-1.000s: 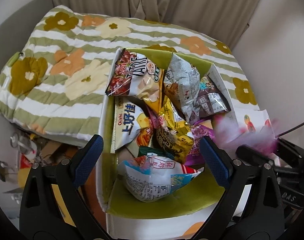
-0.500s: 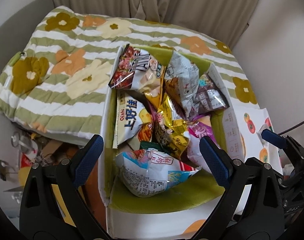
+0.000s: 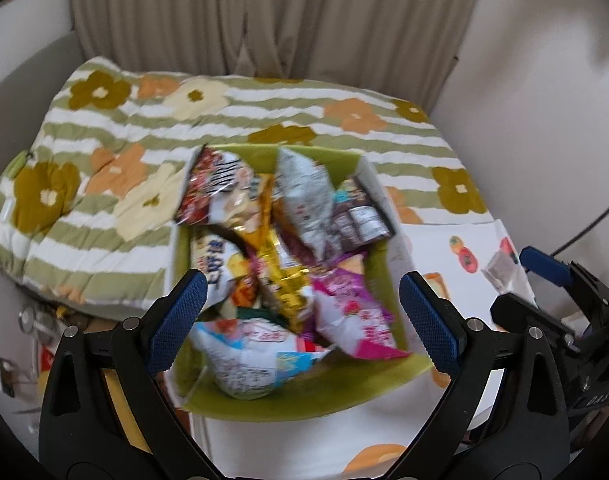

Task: Organize snacks
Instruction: 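Move both tools toward the cream-orange bag and pale pink pouch, then grasp the cream-orange bag with left tool while right tool grasps pale pink pouch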

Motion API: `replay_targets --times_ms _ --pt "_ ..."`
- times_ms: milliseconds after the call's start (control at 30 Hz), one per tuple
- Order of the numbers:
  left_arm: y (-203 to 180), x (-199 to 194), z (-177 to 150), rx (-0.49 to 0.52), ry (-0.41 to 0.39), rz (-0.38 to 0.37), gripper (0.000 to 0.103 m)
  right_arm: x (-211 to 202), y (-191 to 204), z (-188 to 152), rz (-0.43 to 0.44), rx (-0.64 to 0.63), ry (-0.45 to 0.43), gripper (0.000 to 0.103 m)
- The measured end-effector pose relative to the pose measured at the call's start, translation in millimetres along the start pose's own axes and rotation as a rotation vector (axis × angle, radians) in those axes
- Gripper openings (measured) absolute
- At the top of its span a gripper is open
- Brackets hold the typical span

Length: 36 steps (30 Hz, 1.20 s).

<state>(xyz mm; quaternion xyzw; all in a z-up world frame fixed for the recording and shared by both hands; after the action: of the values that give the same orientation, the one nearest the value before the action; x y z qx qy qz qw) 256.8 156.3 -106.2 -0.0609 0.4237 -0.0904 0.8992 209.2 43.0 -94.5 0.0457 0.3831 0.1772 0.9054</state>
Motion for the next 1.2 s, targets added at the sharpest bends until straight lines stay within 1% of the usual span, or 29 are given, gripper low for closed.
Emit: replay_targets --times_ms 100,200,267,400,433,533,667,700,833,933,1033,1067,1200 --pt "-21 1 1 0.037 0.002 -0.032 0.097 -19 -13 1 -0.042 0.016 -0.050 0.100" --pt "-43 2 2 0.071 -0.001 -0.046 0.097 -38 -32 2 -0.097 0.040 -0.090 0.102" --pt "-59 4 1 0.080 -0.002 -0.062 0.097 -54 -51 0 -0.138 0.060 -0.120 0.102" --pt "-92 11 -3 0.083 0.006 -0.083 0.097 -74 -89 -4 -0.214 0.087 -0.135 0.102" --pt "-100 14 -4 0.083 0.009 -0.088 0.097 -79 -102 -6 -0.252 0.088 -0.133 0.102" --pt "-138 27 -10 0.095 0.026 -0.091 0.097 -89 -135 -12 -0.321 0.084 -0.128 0.102" --pt "-180 53 -23 0.099 0.062 -0.082 0.097 -94 -183 -21 -0.321 0.119 -0.114 0.102" --pt "-193 65 -28 0.096 0.083 -0.074 0.097 -93 -195 -24 -0.324 0.125 -0.104 0.102" --pt "-221 104 -48 0.071 0.155 -0.040 0.097 -80 -245 -38 -0.320 0.156 -0.047 0.102" --pt "-232 132 -65 0.044 0.207 -0.004 0.097 -64 -278 -49 -0.314 0.148 0.011 0.102" --pt "-237 158 -81 0.011 0.243 0.038 0.097 -49 -303 -58 -0.288 0.121 0.047 0.102" --pt "-236 165 -85 0.005 0.249 0.050 0.097 -43 -309 -60 -0.282 0.106 0.059 0.102" --pt "-233 193 -102 -0.004 0.252 0.134 0.097 -18 -332 -72 -0.249 0.022 0.113 0.102"
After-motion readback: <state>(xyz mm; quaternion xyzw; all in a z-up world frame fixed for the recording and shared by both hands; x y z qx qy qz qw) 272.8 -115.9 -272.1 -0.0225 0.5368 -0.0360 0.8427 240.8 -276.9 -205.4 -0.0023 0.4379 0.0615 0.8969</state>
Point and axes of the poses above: each gripper's, at about its wrist camera, not at the fingertips, and x roughly the way its jaws point, y to its left, z to its top, the point moved 5 cm from there along x, roughly the way its jaws point, and after that the axes turned 1 degree about -y, right-handed, at the moved point
